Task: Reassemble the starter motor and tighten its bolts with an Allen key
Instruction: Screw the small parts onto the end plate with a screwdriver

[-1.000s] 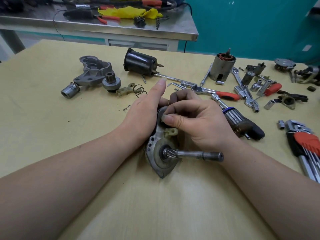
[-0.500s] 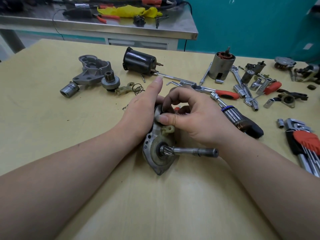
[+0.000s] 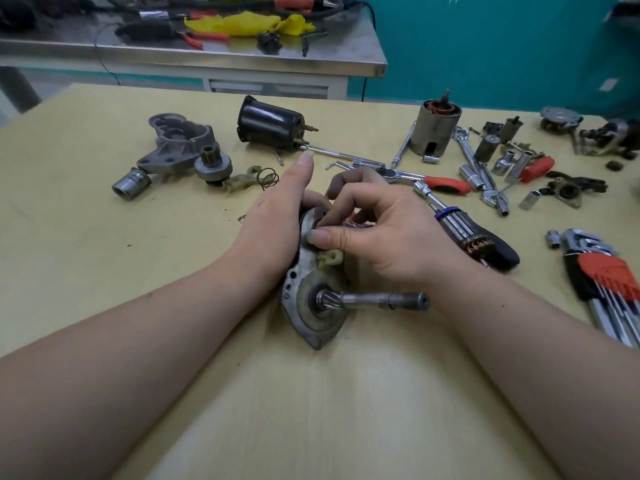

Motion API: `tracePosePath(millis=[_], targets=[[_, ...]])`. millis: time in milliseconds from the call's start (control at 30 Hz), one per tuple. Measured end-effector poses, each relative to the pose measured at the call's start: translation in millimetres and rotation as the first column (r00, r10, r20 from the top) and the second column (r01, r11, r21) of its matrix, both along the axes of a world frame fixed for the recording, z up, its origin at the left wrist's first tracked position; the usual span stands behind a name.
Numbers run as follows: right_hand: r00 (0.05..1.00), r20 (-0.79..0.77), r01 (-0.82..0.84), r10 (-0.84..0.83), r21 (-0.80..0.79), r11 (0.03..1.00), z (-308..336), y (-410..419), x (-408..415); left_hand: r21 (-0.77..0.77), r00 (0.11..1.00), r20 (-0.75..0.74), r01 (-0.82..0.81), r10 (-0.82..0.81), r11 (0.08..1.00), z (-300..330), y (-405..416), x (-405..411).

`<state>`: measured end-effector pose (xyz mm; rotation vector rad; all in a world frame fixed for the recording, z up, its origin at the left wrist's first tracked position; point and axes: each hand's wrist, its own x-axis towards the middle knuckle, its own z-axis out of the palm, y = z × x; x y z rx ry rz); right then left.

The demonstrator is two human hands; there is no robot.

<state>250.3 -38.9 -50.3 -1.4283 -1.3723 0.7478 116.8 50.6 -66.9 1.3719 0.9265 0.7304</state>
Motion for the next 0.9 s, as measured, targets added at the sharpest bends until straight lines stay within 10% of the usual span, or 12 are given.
tracePosePath(millis=[900], targets=[[0.997, -0.075, -0.020, 0.027, 0.092, 0.996, -2.4, -0.9, 6.6, -0.019, 0.999, 0.033, -0.012, 0.013, 1.000, 2.6, -2.8, 0.8]])
